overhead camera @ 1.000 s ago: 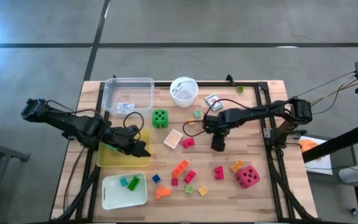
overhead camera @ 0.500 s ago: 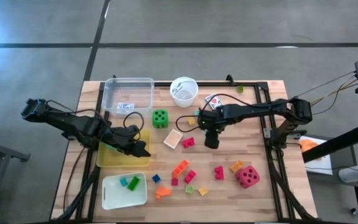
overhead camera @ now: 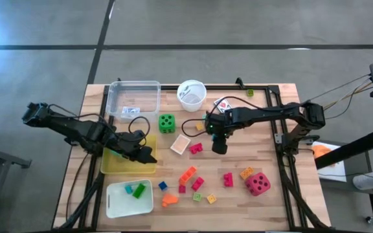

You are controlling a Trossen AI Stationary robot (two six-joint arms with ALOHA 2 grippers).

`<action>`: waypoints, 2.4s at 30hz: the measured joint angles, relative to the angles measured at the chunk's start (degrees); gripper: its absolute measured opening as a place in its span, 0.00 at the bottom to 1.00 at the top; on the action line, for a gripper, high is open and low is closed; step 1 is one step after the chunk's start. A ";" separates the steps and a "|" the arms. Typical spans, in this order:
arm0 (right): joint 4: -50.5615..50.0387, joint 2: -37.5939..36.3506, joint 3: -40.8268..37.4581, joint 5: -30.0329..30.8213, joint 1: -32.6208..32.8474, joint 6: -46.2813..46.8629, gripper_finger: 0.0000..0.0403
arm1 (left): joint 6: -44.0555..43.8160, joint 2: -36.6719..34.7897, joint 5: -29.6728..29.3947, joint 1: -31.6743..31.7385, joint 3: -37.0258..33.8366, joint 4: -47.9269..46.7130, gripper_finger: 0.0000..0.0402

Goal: Pick & Place Toys
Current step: Put the blue game piece into the white bin

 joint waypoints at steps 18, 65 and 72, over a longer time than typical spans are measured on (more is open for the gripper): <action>-0.03 -0.07 14.38 -3.08 0.49 -4.40 0.32 | 0.17 0.02 0.00 0.02 0.00 0.01 0.54; 5.20 -4.22 16.70 -3.01 4.28 -0.75 0.32 | -2.72 0.32 -10.40 0.03 -0.11 0.03 0.54; 7.86 -4.11 16.70 0.04 8.08 1.59 0.32 | -3.16 1.49 -12.49 4.65 -0.11 8.35 0.54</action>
